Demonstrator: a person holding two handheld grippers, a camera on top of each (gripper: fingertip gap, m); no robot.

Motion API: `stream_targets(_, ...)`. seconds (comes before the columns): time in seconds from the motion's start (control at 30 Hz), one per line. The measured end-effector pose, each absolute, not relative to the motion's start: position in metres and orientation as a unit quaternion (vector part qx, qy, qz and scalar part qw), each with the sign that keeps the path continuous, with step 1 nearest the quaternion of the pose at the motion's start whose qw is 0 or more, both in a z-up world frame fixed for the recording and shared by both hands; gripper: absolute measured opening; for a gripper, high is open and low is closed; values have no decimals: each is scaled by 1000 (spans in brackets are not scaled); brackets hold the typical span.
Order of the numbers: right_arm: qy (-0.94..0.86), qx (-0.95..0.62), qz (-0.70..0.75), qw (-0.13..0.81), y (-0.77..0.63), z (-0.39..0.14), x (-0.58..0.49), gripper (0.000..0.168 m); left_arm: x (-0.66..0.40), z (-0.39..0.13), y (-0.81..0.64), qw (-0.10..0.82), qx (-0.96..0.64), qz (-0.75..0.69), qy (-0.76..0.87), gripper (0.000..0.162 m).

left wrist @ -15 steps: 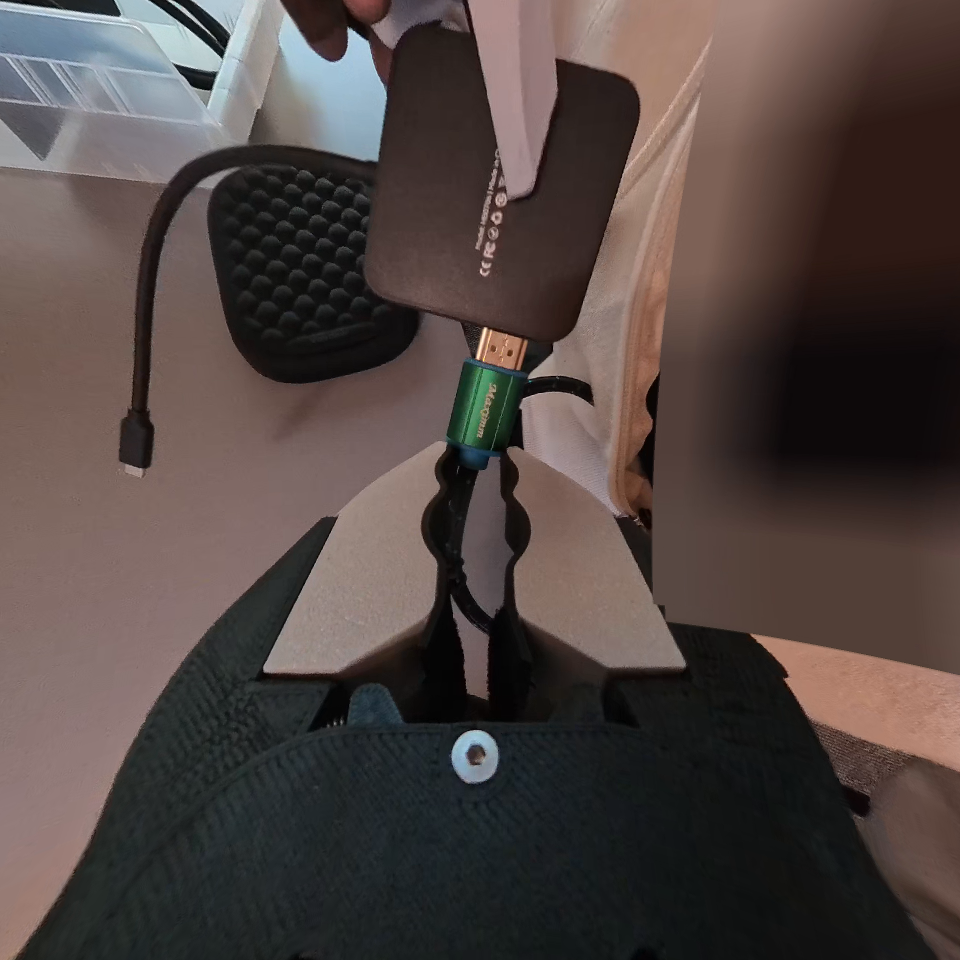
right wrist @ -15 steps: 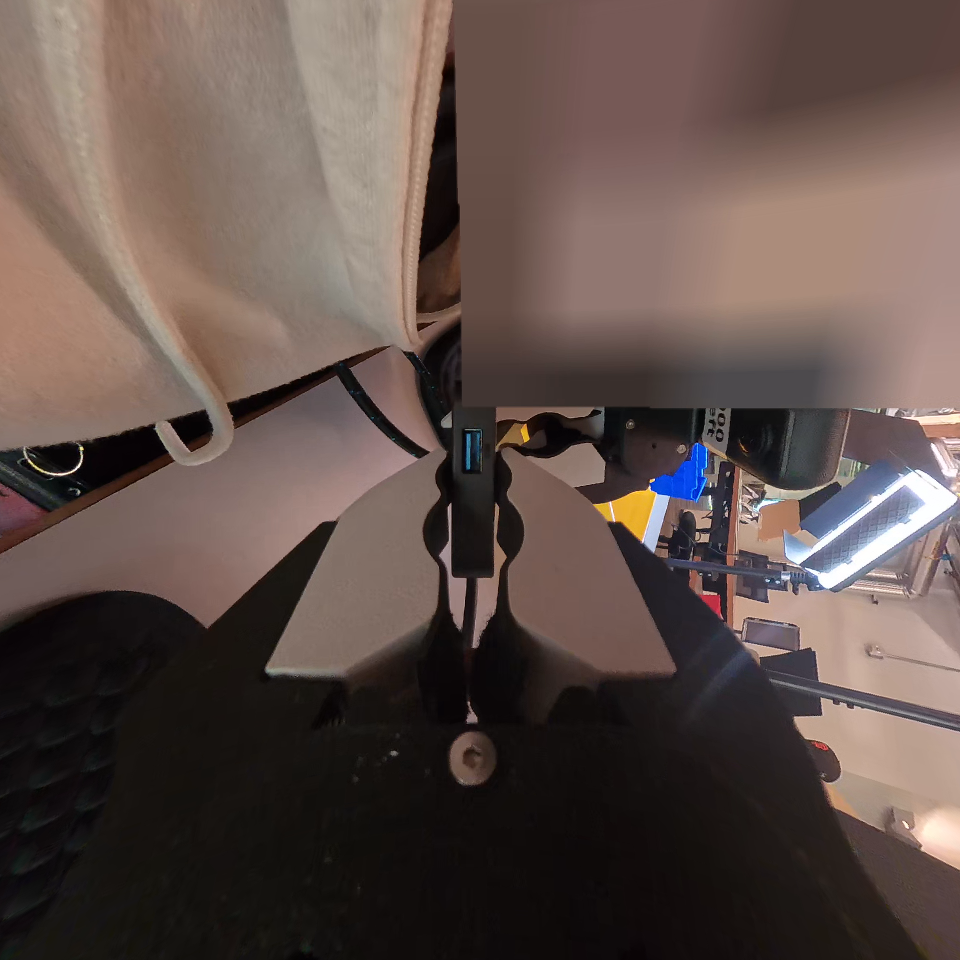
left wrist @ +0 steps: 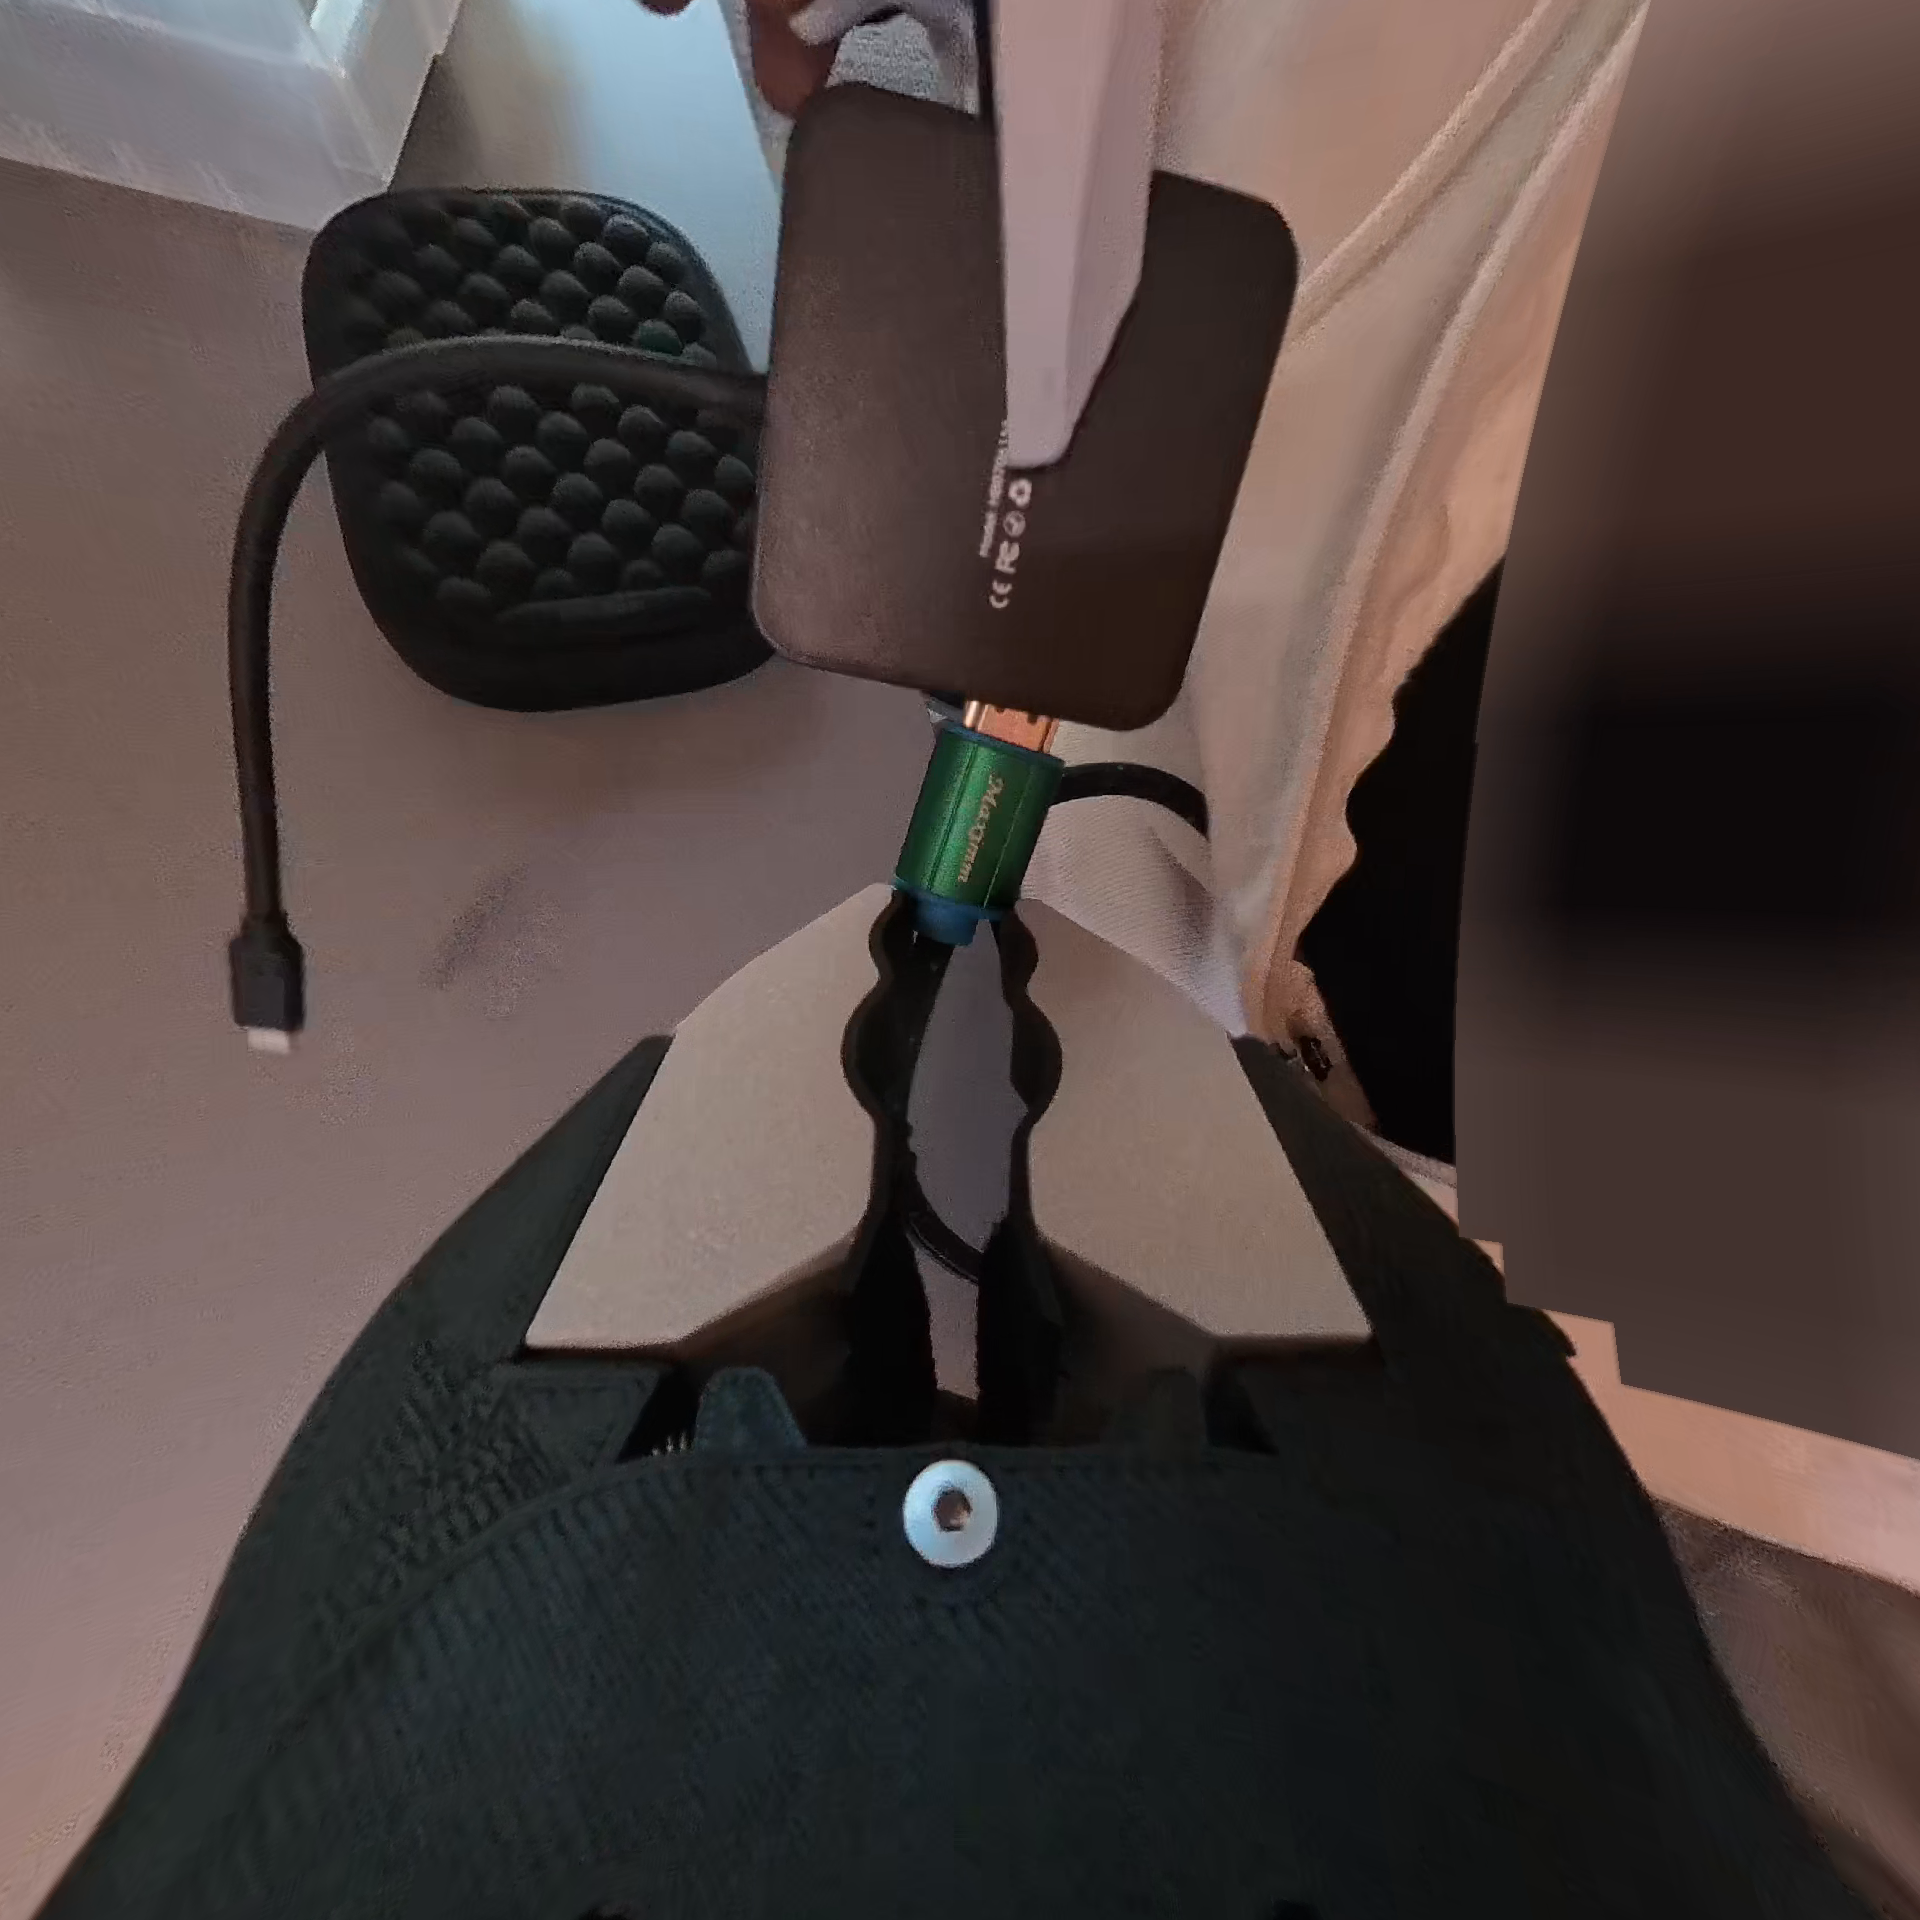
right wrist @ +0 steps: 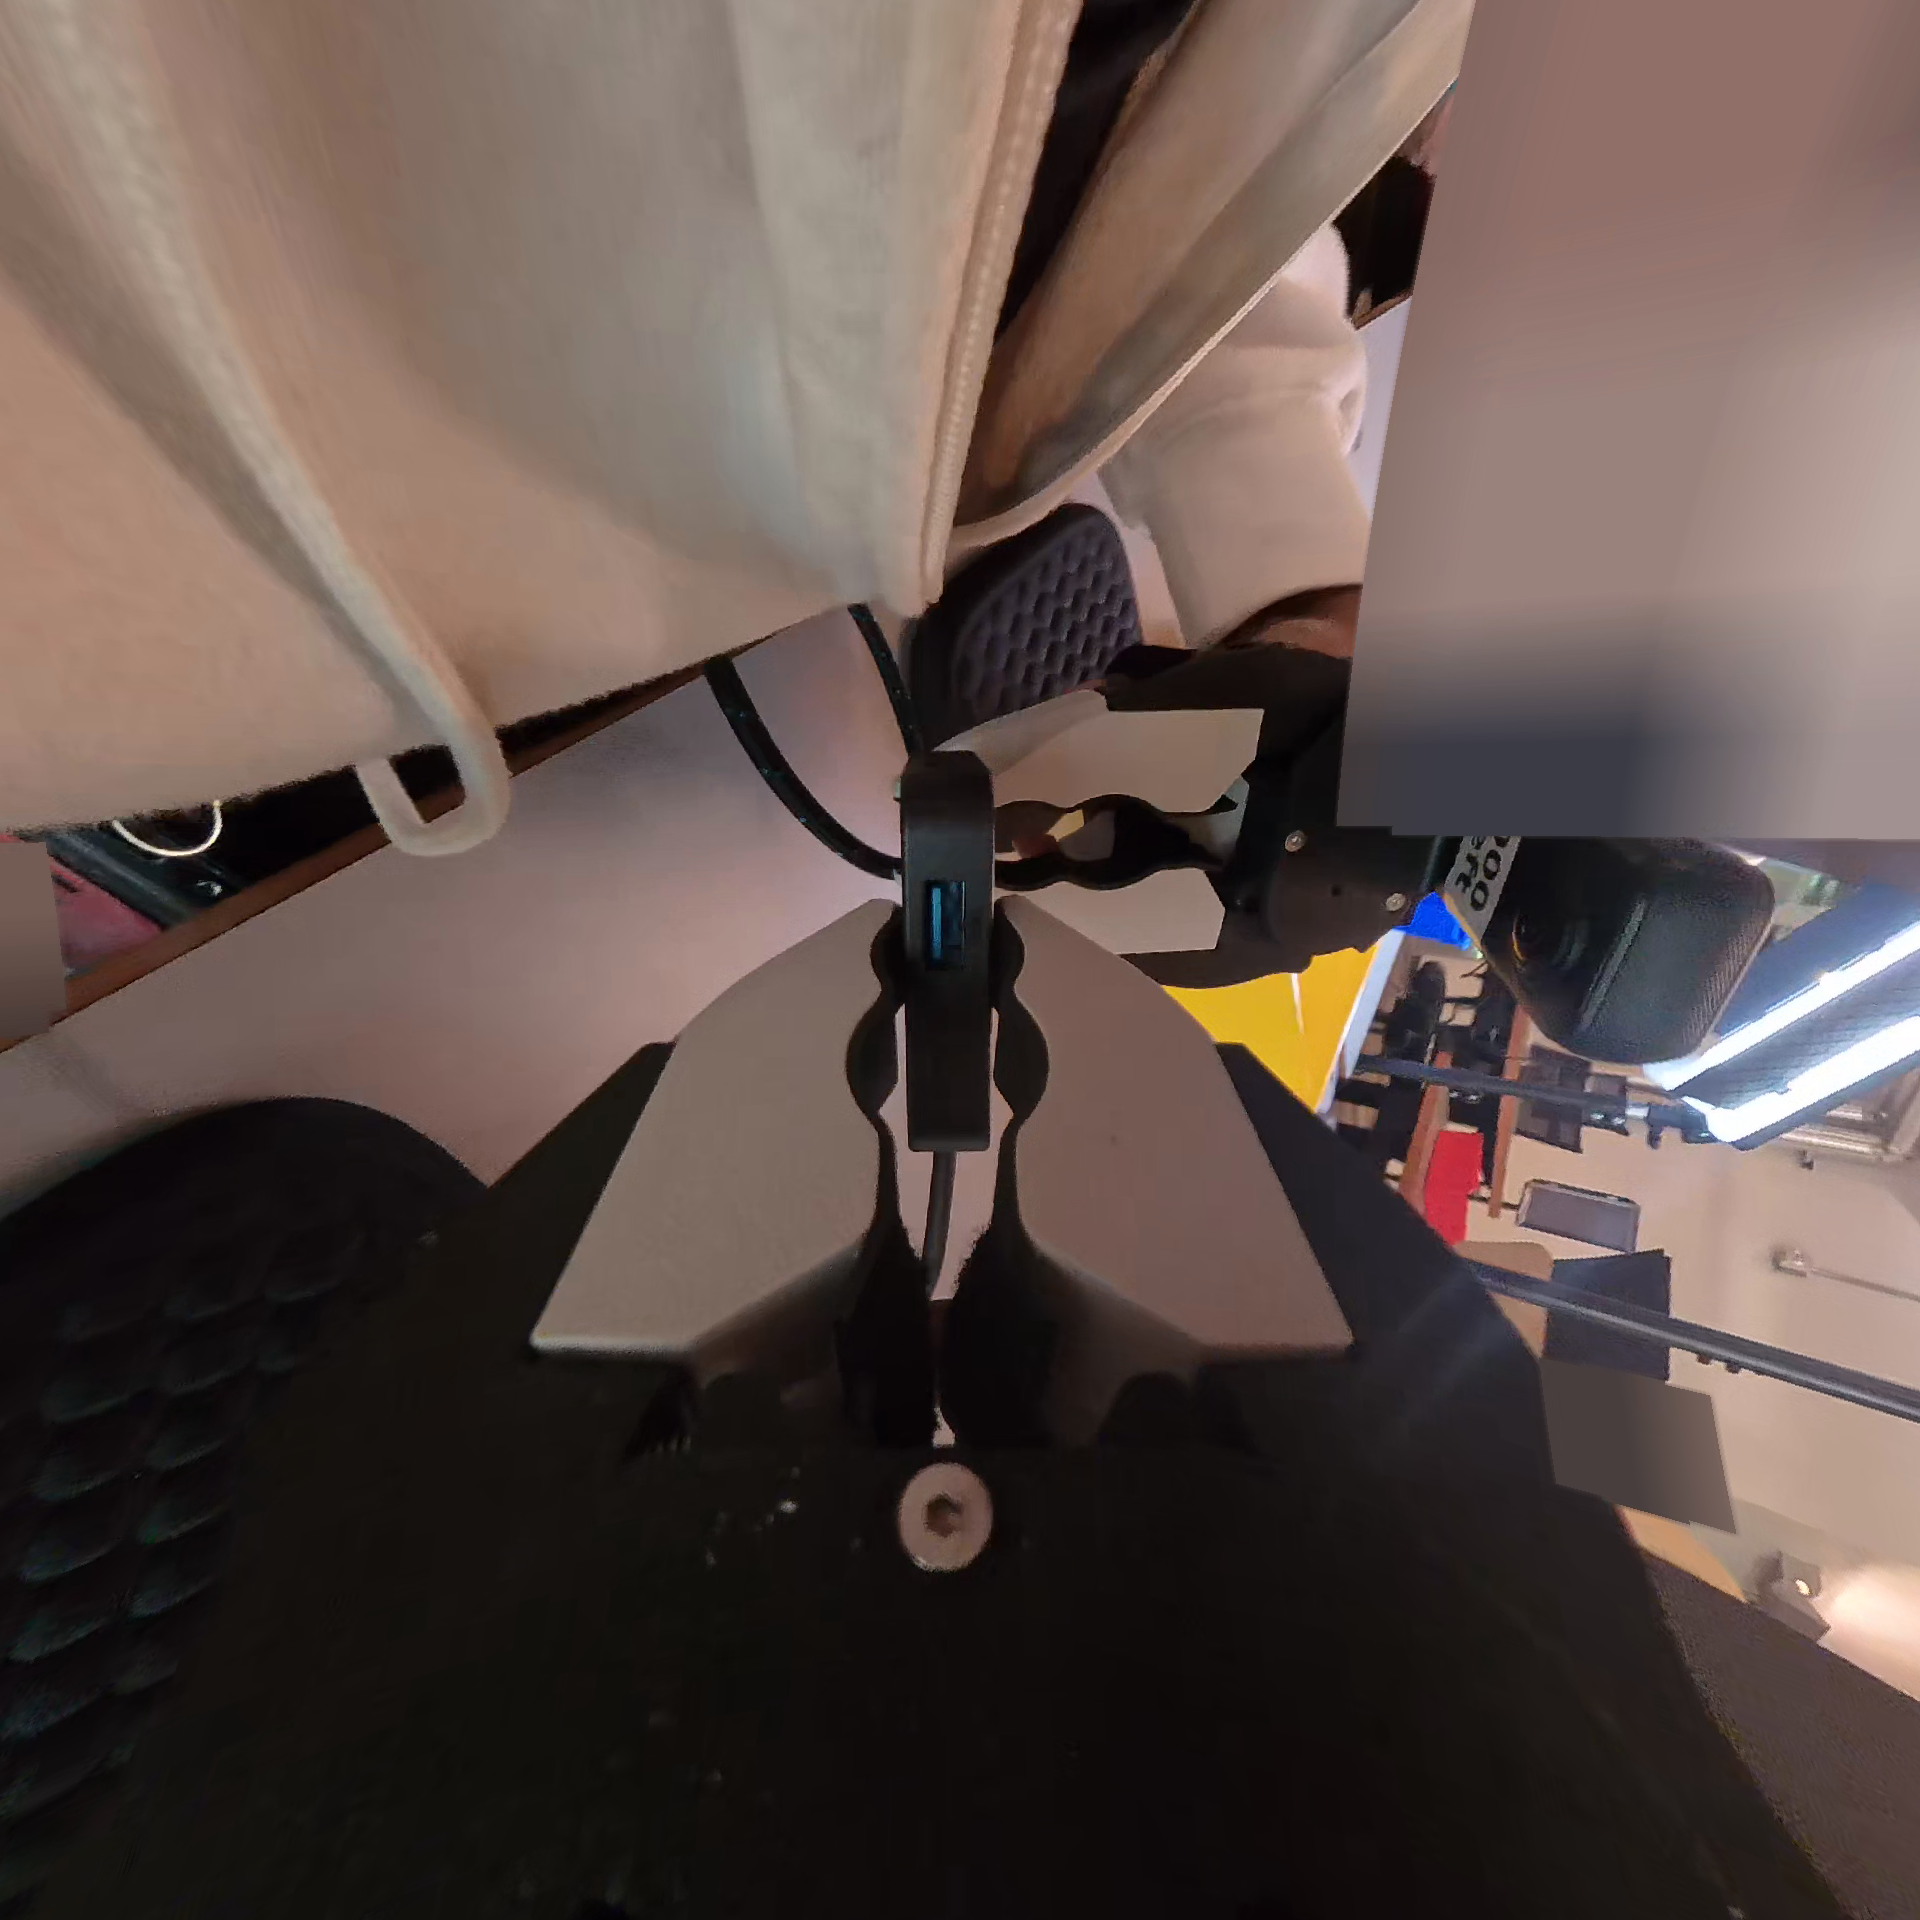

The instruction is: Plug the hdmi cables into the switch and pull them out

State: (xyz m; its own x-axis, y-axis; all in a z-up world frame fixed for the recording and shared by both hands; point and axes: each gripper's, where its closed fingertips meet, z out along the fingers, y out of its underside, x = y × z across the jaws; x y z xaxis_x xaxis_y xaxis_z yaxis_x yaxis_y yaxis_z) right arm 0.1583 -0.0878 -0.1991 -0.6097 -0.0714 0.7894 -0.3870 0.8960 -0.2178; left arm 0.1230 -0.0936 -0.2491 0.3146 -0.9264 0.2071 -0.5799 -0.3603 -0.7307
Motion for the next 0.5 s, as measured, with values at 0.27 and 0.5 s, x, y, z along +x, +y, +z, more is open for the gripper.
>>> stream_targets(0.27, -896, 87, -2, 435, -37, -247, 132, 14, 114, -286, -73, 296, -818, -321, 375, 16)
stream_targets(0.5, -897, 77, 21, 434, -40, -262, 129, 14, 110, -302, -74, 261, -843, -305, 359, 16)
